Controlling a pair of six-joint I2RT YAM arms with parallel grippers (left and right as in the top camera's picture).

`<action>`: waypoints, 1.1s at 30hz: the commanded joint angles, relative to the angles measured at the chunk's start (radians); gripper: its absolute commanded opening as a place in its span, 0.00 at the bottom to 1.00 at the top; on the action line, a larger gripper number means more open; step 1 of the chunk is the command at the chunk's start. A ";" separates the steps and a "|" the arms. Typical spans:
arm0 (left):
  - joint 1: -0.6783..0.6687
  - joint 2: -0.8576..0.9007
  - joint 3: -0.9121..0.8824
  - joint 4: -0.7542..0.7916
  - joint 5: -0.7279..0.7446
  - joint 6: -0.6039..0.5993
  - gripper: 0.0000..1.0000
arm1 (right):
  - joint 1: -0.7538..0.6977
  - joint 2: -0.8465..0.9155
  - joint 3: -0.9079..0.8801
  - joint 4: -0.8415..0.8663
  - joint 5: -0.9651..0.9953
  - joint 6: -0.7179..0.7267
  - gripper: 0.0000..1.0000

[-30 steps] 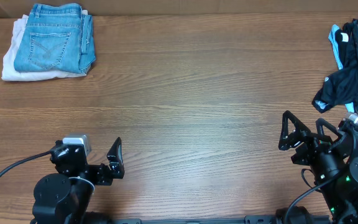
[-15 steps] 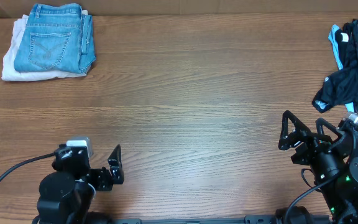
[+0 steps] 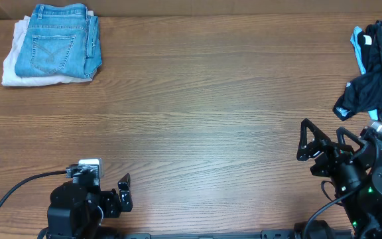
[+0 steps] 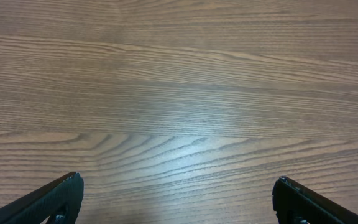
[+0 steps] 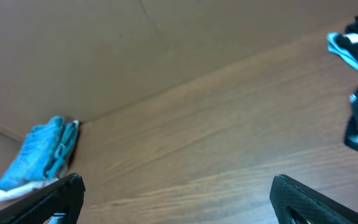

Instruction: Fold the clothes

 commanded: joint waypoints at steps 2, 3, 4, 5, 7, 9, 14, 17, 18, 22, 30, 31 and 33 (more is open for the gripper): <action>-0.007 0.002 -0.003 0.000 -0.013 -0.003 1.00 | -0.014 -0.013 -0.011 -0.022 0.032 -0.007 1.00; -0.007 0.002 -0.003 0.000 -0.013 -0.003 1.00 | -0.021 -0.022 -0.021 -0.021 0.029 -0.007 1.00; -0.007 0.002 -0.003 0.000 -0.013 -0.003 1.00 | -0.031 -0.035 -0.039 -0.019 0.028 -0.006 1.00; -0.007 0.002 -0.003 0.000 -0.013 -0.003 1.00 | -0.045 -0.055 -0.066 -0.011 0.027 -0.006 1.00; -0.007 0.002 -0.003 0.000 -0.013 -0.003 1.00 | -0.077 -0.095 -0.125 0.011 0.016 -0.007 1.00; -0.007 0.002 -0.003 0.000 -0.013 -0.003 1.00 | -0.123 -0.145 -0.203 0.054 -0.017 -0.007 1.00; -0.007 0.002 -0.003 0.000 -0.013 -0.003 1.00 | -0.163 -0.237 -0.428 0.279 -0.108 -0.103 1.00; -0.007 0.002 -0.003 0.000 -0.013 -0.003 1.00 | -0.160 -0.269 -0.538 0.425 -0.157 -0.195 1.00; -0.007 0.002 -0.003 0.000 -0.013 -0.003 1.00 | -0.158 -0.282 -0.576 0.472 -0.167 -0.214 1.00; -0.007 0.002 -0.003 0.000 -0.013 -0.003 1.00 | -0.155 -0.343 -0.715 0.623 -0.191 -0.248 1.00; -0.007 0.002 -0.003 0.000 -0.013 -0.003 1.00 | -0.155 -0.472 -0.843 0.713 -0.222 -0.247 1.00; -0.007 0.002 -0.003 0.000 -0.013 -0.003 1.00 | -0.155 -0.479 -0.846 0.713 -0.213 -0.246 1.00; -0.007 0.002 -0.003 0.000 -0.013 -0.003 1.00 | -0.155 -0.492 -0.854 0.713 -0.166 -0.242 1.00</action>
